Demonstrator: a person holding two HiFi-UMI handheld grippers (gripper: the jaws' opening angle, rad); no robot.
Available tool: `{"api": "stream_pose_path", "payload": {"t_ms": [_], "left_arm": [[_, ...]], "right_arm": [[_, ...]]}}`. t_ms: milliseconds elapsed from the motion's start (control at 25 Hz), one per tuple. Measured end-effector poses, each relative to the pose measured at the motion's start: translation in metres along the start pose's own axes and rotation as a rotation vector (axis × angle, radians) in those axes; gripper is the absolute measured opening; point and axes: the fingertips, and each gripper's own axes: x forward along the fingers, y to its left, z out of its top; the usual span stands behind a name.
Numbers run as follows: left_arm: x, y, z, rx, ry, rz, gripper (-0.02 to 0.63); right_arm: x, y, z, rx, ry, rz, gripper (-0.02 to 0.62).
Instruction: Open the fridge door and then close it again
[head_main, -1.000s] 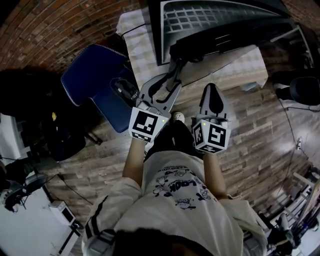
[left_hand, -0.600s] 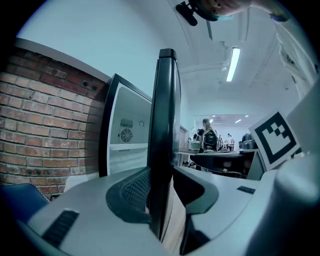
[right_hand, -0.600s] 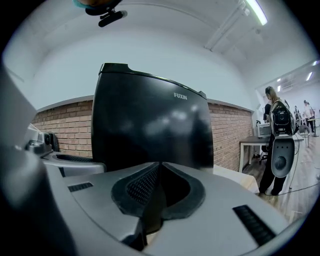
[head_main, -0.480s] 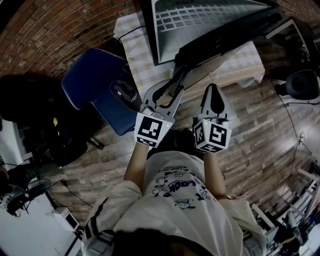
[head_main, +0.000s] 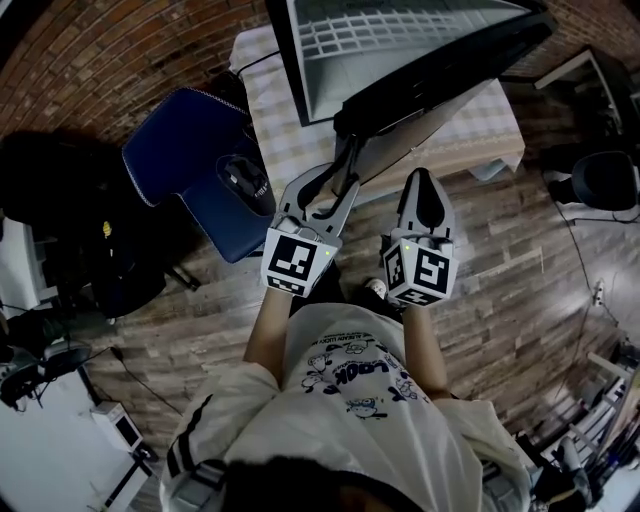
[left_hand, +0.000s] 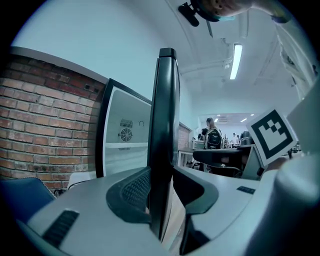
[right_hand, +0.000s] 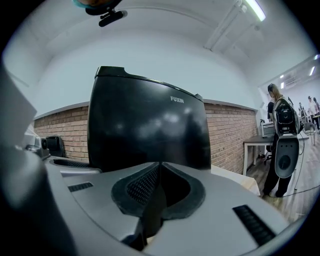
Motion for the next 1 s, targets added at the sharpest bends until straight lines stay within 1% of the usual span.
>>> {"api": "stream_pose_path", "payload": {"t_ms": [320,680,1000], "left_arm": [[-0.006,-0.036,-0.003,-0.008,0.009,0.065,0.143],[-0.009,-0.079,-0.005,0.000,0.027,0.092,0.140],[-0.008,-0.116,-0.006,0.002,0.021,0.131,0.137]], "right_arm": [[-0.026,-0.027,0.002,0.017,-0.001,0.041,0.034],[-0.055,-0.055,0.003,0.020,-0.007,0.074,0.034],[-0.085,-0.083,-0.004,0.024,0.002,0.088,0.034]]}}
